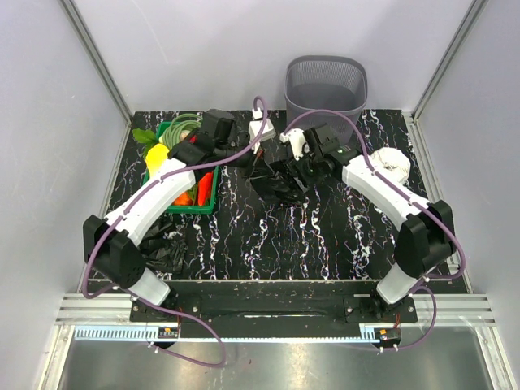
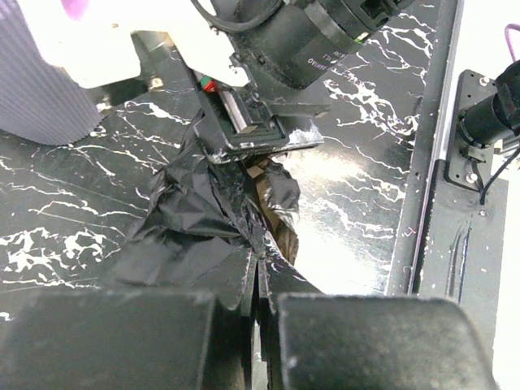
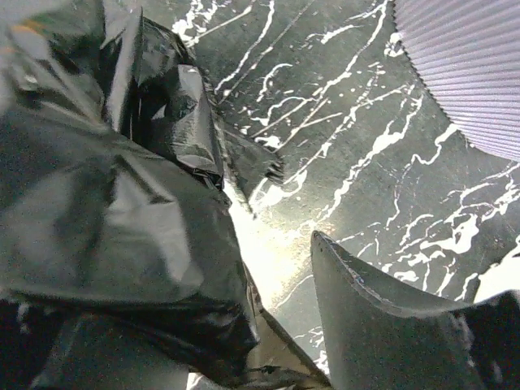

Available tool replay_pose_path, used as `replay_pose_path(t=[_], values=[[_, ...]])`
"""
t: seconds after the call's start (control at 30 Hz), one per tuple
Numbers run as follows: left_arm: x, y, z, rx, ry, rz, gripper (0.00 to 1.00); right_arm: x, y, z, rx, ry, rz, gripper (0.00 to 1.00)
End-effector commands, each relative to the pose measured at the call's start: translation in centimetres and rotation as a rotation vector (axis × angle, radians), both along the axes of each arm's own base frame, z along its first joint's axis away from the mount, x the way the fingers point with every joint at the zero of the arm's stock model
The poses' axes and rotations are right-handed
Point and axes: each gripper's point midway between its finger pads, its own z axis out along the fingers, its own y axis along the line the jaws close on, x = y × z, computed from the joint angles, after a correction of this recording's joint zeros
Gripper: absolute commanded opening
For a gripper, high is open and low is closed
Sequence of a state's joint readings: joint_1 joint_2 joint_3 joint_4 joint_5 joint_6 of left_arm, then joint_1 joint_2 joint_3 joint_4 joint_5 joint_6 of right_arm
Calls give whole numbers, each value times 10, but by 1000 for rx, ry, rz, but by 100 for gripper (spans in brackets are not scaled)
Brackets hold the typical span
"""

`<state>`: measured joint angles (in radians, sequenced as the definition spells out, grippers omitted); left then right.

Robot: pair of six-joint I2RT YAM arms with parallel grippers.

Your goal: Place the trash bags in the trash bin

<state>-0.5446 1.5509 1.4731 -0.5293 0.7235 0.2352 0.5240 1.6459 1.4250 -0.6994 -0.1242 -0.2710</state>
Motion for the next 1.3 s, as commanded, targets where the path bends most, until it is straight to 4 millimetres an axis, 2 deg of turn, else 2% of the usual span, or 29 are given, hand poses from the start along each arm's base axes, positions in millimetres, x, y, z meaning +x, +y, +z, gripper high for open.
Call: replay_pose_path(t=[0.0,0.1,0.17,0.43,0.57,0.63,0.73,0.8,0.87,0.93,1.0,1.03,1.1,1.2,1.27], values=[[1,9,43,-73,-94,2,0,24,-22,9,-45,-90,-101,60],[6,18,44,-71,-96,25,0,29,-36,9,-48,-91,-143,60],[12,25,45,-53,-119,55,0,34,-53,9,-89,-109,-194,60],[49,63,65,27,-229,254,0,49,-107,20,-120,-142,-346,62],[57,76,71,42,-254,307,0,51,-122,33,-105,-169,-389,54],[56,76,70,45,-251,308,0,49,-120,39,-87,-175,-388,51],[57,73,67,30,-229,309,0,39,-108,50,-17,-160,-332,50],[64,75,67,29,-233,349,0,33,-112,50,-35,-148,-339,42],[73,80,74,17,-257,407,0,27,-126,42,-100,-133,-371,37],[77,81,81,-3,-257,430,0,18,-135,32,-124,-121,-383,40],[80,80,85,-20,-246,442,0,10,-143,23,-150,-109,-393,48],[80,78,86,-29,-238,434,0,6,-144,22,-151,-102,-385,55],[75,71,83,-41,-211,389,0,-4,-131,25,-95,-82,-307,65],[63,58,76,-60,-166,299,0,-30,-83,45,122,-29,-87,73],[49,49,71,-69,-139,205,0,-40,-64,60,209,7,5,76]])
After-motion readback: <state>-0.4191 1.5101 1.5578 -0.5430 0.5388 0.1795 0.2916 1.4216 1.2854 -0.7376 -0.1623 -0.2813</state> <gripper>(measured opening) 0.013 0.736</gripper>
